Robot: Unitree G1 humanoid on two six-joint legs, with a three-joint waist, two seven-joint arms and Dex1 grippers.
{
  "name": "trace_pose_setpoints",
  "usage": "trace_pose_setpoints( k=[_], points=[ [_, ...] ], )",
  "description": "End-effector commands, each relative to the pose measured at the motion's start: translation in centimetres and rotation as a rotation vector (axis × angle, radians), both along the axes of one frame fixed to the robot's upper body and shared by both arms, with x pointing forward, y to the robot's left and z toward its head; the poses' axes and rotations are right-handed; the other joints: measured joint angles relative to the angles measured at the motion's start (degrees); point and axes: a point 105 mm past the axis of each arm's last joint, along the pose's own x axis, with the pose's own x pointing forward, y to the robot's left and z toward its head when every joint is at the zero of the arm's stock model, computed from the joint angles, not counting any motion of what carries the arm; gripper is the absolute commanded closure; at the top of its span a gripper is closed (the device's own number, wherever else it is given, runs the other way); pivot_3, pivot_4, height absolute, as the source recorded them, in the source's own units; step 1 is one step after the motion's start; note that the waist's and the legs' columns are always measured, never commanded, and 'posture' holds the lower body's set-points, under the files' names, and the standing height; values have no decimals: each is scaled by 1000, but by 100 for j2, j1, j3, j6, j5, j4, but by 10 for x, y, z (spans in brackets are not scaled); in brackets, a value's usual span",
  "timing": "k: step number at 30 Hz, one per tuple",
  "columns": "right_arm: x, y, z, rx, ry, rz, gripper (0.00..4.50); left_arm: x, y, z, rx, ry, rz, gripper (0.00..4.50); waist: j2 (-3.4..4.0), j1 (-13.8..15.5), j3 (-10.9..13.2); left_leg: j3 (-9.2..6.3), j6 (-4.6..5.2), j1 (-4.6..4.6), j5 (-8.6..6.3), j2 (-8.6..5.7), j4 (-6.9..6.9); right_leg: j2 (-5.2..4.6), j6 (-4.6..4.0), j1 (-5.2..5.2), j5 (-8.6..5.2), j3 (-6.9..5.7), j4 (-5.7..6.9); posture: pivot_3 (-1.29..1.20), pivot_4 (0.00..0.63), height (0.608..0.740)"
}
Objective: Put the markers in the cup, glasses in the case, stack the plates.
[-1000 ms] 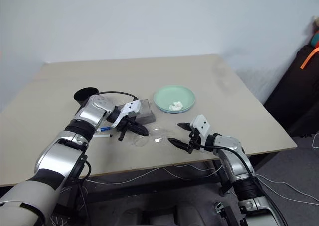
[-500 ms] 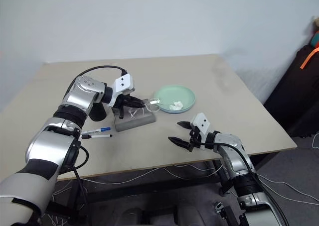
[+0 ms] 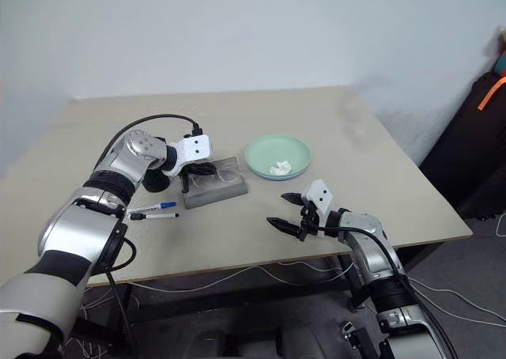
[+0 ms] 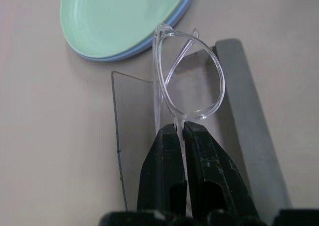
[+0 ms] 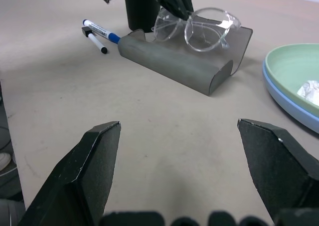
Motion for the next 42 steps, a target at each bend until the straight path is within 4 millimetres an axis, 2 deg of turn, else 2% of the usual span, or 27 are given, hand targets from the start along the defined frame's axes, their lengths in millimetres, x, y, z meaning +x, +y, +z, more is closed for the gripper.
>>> trace_pose_setpoints(
  k=[1, 11, 21, 34, 42],
  points=[
    [3, 1, 14, 20, -58, 0, 420, 4, -1, 4, 22, -52, 2, 4457, 0, -1, 0, 0, 0, 0, 0, 0, 0, 0, 0, 0, 0, 0, 0, 0, 0, 740],
    [4, 1, 13, 21, -59, -7, 420, 1, 9, -11, 81, -34, 17, 4457, -1, -1, 0, 0, 0, 0, 0, 0, 0, 0, 0, 0, 0, 0, 1, 0, 0, 740],
    [6, 3, 13, 22, -62, -2, 420, -11, 14, -25, 70, 77, -2, 4457, -1, -2, 0, 0, 0, 1, 0, 0, 0, 0, 0, 0, 0, -1, 2, 0, 0, 740],
    [8, 6, 12, 22, -63, 11, 420, -31, 9, -26, -51, 293, -45, 4457, 0, -4, -1, 0, 0, 2, 0, 0, 1, 0, 0, 1, 0, 0, 2, 0, 0, 740],
    [7, 6, 11, 21, -61, 13, 420, -25, 10, -24, -35, 220, -28, 4457, 0, -2, -2, -1, 0, 4, 0, 0, 3, 0, 0, 5, 0, 0, 3, 0, 0, 740]
  ],
)
